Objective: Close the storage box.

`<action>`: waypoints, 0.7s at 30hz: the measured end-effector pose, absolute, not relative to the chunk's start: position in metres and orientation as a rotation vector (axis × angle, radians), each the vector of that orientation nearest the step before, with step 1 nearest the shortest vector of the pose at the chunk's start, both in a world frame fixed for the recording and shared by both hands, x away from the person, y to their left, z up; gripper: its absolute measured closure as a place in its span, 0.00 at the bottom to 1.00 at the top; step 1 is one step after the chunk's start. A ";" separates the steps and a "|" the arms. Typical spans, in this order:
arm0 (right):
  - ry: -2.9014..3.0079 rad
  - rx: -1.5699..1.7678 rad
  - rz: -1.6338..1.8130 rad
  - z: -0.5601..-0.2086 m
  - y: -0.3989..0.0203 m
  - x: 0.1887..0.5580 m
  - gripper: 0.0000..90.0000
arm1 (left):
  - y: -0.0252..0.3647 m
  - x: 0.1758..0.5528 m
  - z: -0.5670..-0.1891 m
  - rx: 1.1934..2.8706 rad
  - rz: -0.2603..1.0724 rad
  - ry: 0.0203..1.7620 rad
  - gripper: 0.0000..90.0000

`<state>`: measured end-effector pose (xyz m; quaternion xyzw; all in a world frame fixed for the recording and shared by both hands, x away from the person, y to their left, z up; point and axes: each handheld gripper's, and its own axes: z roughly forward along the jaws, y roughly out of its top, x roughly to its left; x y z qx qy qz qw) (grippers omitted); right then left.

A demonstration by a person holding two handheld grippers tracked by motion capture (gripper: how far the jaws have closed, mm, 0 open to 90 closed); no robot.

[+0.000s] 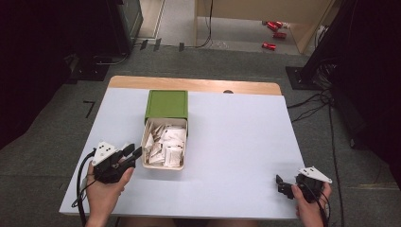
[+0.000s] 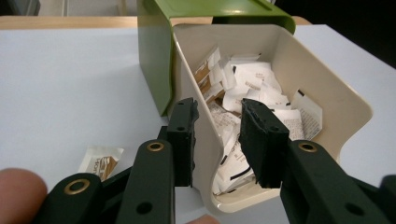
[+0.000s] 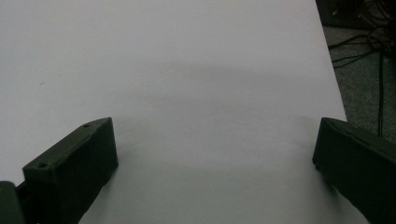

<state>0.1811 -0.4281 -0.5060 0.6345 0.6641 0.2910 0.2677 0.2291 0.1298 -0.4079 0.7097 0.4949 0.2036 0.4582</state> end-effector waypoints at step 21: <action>1.792 1.712 0.786 -0.506 -0.428 0.181 0.00 | 0.112 0.230 -0.430 1.809 0.559 1.310 0.96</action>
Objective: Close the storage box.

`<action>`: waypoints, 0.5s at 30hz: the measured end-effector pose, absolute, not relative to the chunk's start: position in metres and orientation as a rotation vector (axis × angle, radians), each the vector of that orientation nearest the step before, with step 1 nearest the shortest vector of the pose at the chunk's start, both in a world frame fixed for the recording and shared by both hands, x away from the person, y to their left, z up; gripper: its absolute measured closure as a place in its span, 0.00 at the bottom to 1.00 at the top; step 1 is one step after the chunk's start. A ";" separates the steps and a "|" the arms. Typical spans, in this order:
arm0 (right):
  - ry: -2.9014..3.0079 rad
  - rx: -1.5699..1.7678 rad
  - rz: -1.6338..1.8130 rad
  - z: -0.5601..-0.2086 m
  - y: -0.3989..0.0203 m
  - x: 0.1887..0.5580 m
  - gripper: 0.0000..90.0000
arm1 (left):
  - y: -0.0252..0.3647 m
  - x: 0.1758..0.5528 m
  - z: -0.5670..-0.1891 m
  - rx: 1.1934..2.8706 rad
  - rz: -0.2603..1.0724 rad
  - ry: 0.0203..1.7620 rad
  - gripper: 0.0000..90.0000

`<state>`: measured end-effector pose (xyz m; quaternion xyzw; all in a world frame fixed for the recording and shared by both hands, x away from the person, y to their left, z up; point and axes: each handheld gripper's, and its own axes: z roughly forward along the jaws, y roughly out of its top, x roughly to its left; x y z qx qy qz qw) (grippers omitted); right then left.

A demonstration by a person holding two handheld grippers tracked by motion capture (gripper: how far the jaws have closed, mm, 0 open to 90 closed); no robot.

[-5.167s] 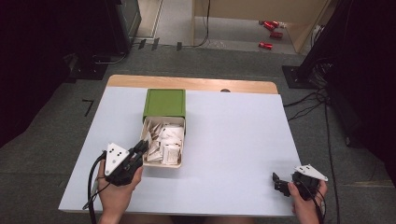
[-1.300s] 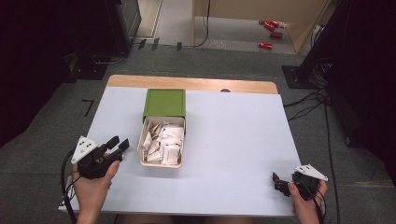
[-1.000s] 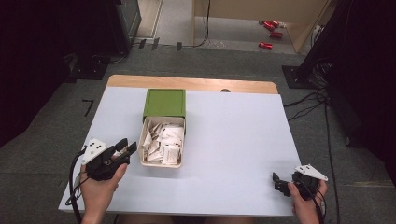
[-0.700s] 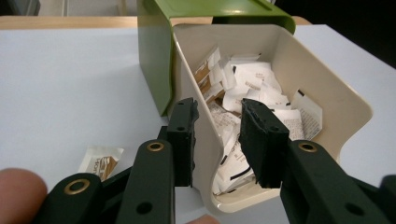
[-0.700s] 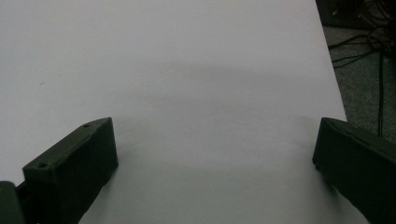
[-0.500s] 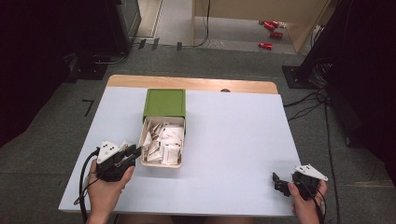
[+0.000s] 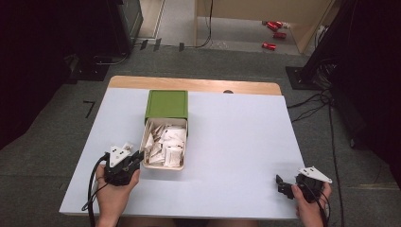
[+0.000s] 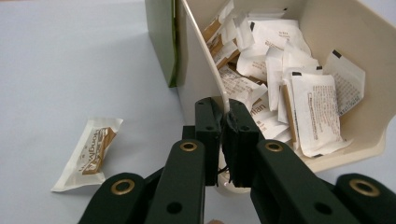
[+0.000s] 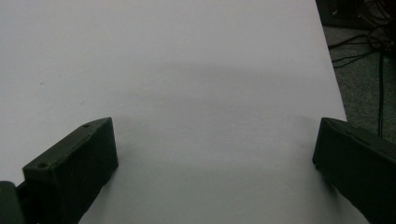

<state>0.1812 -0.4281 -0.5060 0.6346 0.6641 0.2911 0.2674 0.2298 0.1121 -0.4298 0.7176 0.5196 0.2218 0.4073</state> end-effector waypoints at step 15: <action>1.792 1.713 0.785 -0.506 -0.428 0.181 0.00 | 0.109 0.234 -0.421 1.740 0.471 1.392 0.98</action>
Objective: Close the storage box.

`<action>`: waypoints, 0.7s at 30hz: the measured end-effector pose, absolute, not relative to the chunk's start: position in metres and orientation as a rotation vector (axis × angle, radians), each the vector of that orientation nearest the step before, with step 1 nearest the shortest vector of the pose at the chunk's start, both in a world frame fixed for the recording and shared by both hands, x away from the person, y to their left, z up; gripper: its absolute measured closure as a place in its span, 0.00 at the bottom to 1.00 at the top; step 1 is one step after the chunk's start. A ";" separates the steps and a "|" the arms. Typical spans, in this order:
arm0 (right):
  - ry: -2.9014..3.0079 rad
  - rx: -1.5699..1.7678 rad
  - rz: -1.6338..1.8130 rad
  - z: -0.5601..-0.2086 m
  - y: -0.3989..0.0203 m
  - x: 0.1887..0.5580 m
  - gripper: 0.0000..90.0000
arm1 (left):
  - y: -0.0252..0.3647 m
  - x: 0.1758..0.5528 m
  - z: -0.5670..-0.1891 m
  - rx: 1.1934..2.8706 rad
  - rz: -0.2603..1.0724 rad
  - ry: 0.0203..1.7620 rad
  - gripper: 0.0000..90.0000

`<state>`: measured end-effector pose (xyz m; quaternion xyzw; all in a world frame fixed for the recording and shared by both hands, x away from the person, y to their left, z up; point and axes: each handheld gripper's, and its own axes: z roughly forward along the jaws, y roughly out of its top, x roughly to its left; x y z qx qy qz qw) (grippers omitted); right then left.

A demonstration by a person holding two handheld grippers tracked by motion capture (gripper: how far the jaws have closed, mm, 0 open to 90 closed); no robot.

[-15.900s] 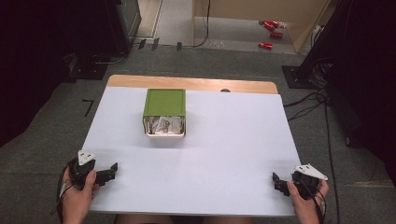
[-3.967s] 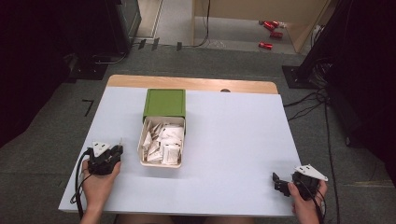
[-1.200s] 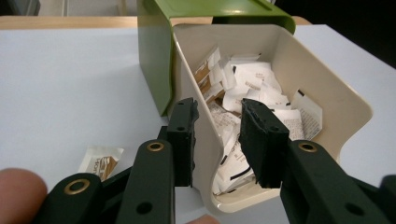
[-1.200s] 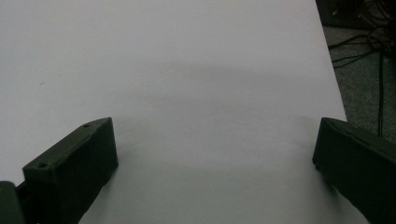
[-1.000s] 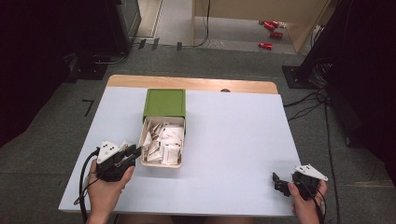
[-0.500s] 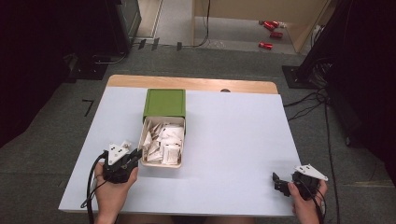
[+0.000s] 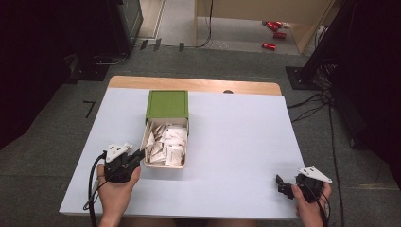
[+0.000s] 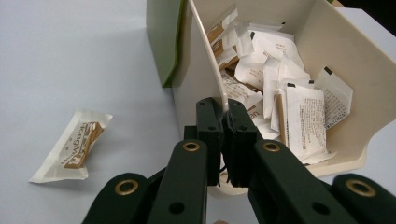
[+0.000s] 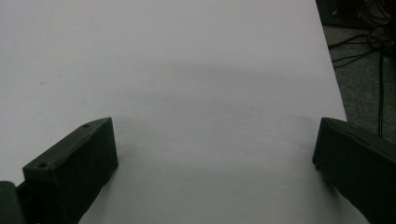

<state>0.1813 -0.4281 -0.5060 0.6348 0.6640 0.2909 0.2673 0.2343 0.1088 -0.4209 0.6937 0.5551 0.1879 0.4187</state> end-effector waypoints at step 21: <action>1.792 1.710 0.785 -0.506 -0.428 0.181 0.00 | 0.100 0.264 -0.423 1.689 0.486 1.420 0.97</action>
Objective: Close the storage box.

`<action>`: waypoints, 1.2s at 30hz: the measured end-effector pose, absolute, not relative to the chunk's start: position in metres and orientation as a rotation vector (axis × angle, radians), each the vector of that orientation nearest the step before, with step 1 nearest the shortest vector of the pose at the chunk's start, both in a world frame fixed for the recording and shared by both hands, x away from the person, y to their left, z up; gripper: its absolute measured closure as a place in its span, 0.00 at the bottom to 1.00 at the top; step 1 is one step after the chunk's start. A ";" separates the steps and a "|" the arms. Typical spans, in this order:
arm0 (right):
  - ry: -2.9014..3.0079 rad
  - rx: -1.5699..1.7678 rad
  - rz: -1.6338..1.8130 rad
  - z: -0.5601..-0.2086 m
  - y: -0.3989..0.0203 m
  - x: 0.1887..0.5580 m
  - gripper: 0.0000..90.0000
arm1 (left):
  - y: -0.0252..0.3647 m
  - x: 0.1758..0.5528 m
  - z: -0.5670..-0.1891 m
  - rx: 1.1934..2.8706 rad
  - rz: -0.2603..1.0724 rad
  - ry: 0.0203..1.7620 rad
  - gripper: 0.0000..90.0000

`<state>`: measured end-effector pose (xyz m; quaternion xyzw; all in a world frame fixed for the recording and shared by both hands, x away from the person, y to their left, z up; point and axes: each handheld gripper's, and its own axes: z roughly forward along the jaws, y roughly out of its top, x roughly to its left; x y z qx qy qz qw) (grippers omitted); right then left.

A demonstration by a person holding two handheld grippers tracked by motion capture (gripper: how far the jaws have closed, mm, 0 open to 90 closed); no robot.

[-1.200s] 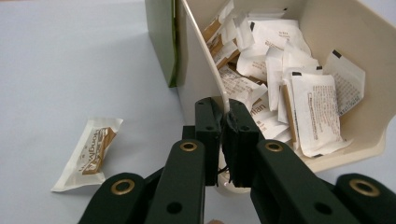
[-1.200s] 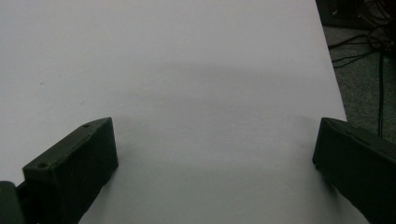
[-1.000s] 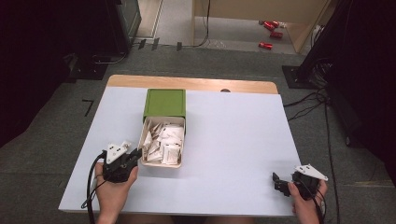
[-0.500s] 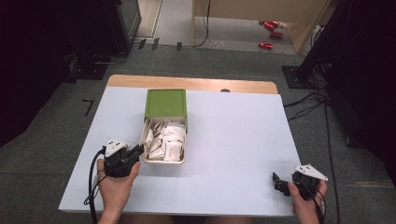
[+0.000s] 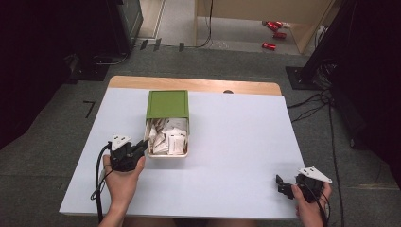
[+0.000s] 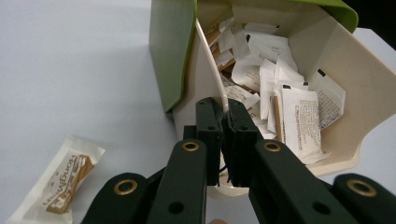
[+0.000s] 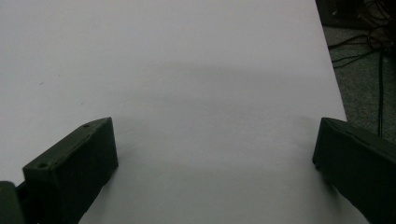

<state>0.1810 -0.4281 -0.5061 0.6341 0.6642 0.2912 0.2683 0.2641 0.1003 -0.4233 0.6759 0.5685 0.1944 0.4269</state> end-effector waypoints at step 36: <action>1.788 1.711 0.787 -0.506 -0.428 0.181 0.00 | 0.082 0.255 -0.463 1.848 0.507 1.364 0.58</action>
